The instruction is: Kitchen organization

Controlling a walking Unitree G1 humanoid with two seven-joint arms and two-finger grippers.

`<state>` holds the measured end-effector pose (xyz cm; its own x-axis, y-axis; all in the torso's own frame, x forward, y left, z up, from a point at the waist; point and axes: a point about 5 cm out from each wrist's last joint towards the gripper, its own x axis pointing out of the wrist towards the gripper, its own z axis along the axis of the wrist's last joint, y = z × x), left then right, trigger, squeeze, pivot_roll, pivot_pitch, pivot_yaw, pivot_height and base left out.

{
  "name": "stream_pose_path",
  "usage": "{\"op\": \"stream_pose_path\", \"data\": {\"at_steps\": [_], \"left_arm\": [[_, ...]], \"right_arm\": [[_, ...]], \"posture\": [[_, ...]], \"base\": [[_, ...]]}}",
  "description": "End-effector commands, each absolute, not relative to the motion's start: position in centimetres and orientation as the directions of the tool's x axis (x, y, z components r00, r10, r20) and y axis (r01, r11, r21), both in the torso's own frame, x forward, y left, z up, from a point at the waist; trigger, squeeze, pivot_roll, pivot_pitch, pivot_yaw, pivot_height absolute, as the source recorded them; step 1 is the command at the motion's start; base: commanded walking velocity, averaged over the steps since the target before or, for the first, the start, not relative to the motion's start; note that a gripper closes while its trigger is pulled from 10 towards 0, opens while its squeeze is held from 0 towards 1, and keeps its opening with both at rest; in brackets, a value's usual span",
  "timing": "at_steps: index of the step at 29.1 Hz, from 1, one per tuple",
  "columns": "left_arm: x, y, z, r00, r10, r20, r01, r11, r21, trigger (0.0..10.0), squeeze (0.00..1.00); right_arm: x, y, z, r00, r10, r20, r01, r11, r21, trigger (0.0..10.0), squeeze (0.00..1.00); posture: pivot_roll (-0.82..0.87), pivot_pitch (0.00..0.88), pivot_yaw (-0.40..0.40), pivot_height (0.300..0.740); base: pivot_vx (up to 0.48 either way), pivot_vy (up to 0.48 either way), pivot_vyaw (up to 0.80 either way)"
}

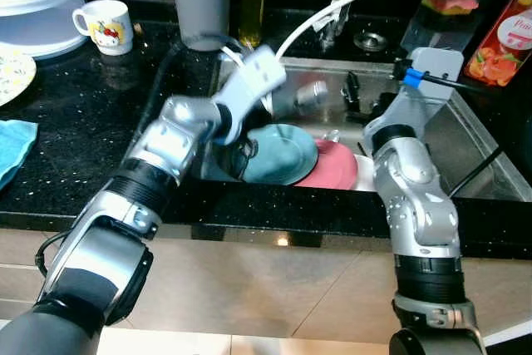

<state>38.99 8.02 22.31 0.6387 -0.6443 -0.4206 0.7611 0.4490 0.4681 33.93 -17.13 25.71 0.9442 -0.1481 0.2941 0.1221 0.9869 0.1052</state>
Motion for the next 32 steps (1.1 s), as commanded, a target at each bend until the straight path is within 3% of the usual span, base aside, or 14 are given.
{"op": "stream_pose_path", "data": {"at_steps": [1,8,9,10,11,14,15,16,19,21,32], "left_arm": [[39.1,8.3,22.0,0.654,-0.626,-0.425,0.745,0.434,0.507,10.0,0.00],[39.1,8.6,21.6,0.697,-0.603,-0.387,0.691,0.423,0.586,10.0,0.00],[39.2,8.6,21.7,0.703,-0.602,-0.379,0.685,0.429,0.589,10.0,0.88],[39.3,8.5,21.7,0.705,-0.603,-0.372,0.681,0.430,0.593,10.0,0.88],[39.4,8.4,21.9,0.712,-0.607,-0.353,0.672,0.443,0.593,10.0,1.00],[39.6,8.0,22.9,0.732,-0.620,-0.282,0.640,0.483,0.598,10.0,1.00],[39.8,7.7,23.9,0.755,-0.623,-0.205,0.597,0.524,0.608,10.0,0.59],[39.9,7.4,25.1,0.773,-0.622,-0.125,0.559,0.575,0.598,10.0,0.00],[40.0,7.2,25.8,0.783,-0.618,-0.074,0.535,0.608,0.586,10.0,0.00],[40.0,7.1,29.3,0.805,-0.570,0.162,0.426,0.747,0.510,10.0,0.00],[39.6,6.0,29.9,0.754,-0.617,0.227,0.541,0.778,0.319,10.0,0.00]], "right_arm": [[33.8,-17.8,25.2,0.943,-0.183,0.278,0.165,0.982,0.088,10.0,0.00],[33.8,-17.4,24.9,0.942,-0.188,0.277,0.167,0.981,0.097,10.0,0.00],[33.8,-17.3,25.0,0.942,-0.185,0.282,0.163,0.982,0.101,10.0,0.00],[33.8,-17.2,25.1,0.941,-0.185,0.285,0.162,0.982,0.103,10.0,0.00],[33.8,-17.1,25.2,0.939,-0.184,0.290,0.160,0.981,0.107,10.0,0.00],[33.7,-17.1,25.3,0.936,-0.185,0.299,0.157,0.981,0.113,10.0,0.00],[33.7,-17.2,25.3,0.935,-0.184,0.303,0.156,0.981,0.114,10.0,0.00],[33.6,-17.2,25.3,0.934,-0.184,0.307,0.156,0.981,0.116,10.0,0.00],[33.5,-17.3,25.3,0.933,-0.185,0.310,0.155,0.981,0.117,10.0,0.00],[33.2,-17.5,25.8,0.915,-0.199,0.350,0.158,0.977,0.142,10.0,0.00],[33.1,-15.8,27.2,0.888,-0.164,0.430,0.087,0.977,0.193,10.0,0.00]], "posture": [[0.19,0.018,-0.022,0.740],[0.21,0.038,-0.030,0.740],[0.20,0.046,-0.028,0.740],[0.20,0.047,-0.028,0.740],[0.20,0.050,-0.027,0.740],[0.20,0.054,-0.028,0.740],[0.20,0.058,-0.027,0.740],[0.20,0.060,-0.027,0.740],[0.20,0.060,-0.027,0.740],[0.19,0.062,-0.029,0.740],[0.21,0.069,-0.048,0.740]], "base": [[0.000,0.000,0.00],[0.000,0.000,0.00],[0.000,0.000,0.00],[0.000,0.000,0.00],[0.000,0.000,0.00],[0.000,0.000,0.00],[0.000,0.000,0.00],[0.000,0.000,0.00],[0.000,0.000,0.00],[0.000,0.000,0.00],[0.000,0.000,0.00]]}}
